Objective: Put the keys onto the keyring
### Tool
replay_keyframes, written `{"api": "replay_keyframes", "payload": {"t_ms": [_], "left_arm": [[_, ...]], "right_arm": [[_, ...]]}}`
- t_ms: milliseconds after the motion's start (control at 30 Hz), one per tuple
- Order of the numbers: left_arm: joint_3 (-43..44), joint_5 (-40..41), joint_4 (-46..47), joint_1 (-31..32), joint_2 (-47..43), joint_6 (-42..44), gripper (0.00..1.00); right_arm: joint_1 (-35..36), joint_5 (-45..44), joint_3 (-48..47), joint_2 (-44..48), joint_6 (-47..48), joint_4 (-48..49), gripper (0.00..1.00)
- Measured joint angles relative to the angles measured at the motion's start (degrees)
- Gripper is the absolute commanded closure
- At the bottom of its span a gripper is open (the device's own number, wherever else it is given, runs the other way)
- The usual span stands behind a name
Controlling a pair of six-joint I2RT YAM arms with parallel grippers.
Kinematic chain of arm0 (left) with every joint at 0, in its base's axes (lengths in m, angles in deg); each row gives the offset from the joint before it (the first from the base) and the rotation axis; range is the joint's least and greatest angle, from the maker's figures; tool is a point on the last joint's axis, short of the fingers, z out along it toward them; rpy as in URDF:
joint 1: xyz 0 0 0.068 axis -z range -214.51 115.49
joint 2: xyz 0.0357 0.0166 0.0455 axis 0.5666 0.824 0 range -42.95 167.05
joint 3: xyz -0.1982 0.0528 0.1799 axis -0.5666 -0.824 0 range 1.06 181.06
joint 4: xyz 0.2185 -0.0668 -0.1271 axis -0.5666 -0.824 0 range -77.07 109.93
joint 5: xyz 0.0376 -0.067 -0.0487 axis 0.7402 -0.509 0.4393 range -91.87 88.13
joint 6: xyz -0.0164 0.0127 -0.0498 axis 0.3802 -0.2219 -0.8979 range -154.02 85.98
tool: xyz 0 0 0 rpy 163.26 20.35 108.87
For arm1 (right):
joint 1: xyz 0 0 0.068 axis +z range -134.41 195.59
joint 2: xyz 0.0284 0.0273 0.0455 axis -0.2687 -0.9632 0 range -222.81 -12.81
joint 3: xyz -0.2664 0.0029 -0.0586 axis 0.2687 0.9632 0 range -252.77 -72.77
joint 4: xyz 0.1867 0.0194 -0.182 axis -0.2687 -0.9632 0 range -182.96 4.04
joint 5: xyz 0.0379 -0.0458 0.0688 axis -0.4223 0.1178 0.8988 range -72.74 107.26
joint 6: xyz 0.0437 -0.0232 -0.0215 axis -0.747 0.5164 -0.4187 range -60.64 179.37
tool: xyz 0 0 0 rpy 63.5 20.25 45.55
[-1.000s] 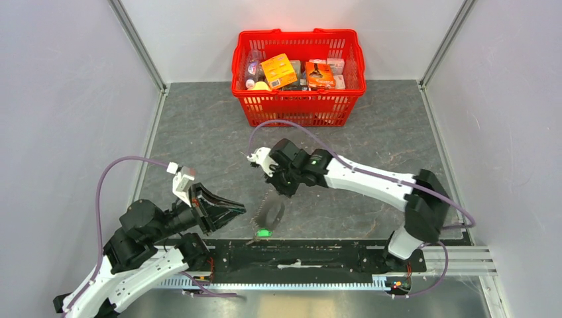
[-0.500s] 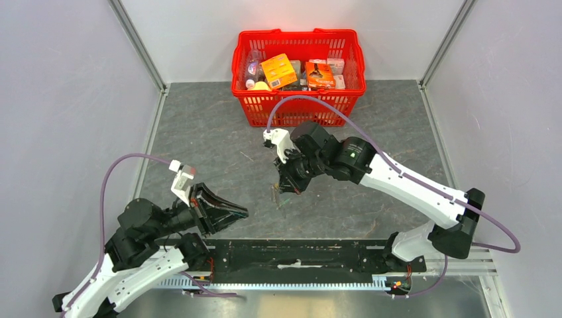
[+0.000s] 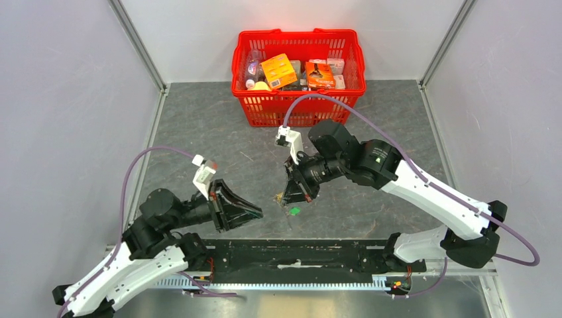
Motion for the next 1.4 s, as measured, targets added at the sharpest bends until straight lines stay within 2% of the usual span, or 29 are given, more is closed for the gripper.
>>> {"api": "replay_keyframes", "payload": {"t_ms": [167,500,1000,1400], "left_arm": [[-0.81,-2.21,3.85,0.00,4.09,-0.11,0.67],[-0.79,-5.05,9.88,0.00,7.34,-0.28,0.66],[-0.48,-5.88,11.19,0.00,8.63,-0.28,0.66],[-0.48,-5.92,11.32,0.00,9.73,-0.28,0.66]], "right_arm": [[0.00,4.28,0.02,0.28,-2.21,0.87,1.00],[0.13,9.20,0.07,0.35,-3.54,1.73,1.00],[2.34,12.76,0.09,0.35,-3.26,2.45,1.00],[2.99,11.82,0.09,0.31,-2.16,2.16,1.00]]}}
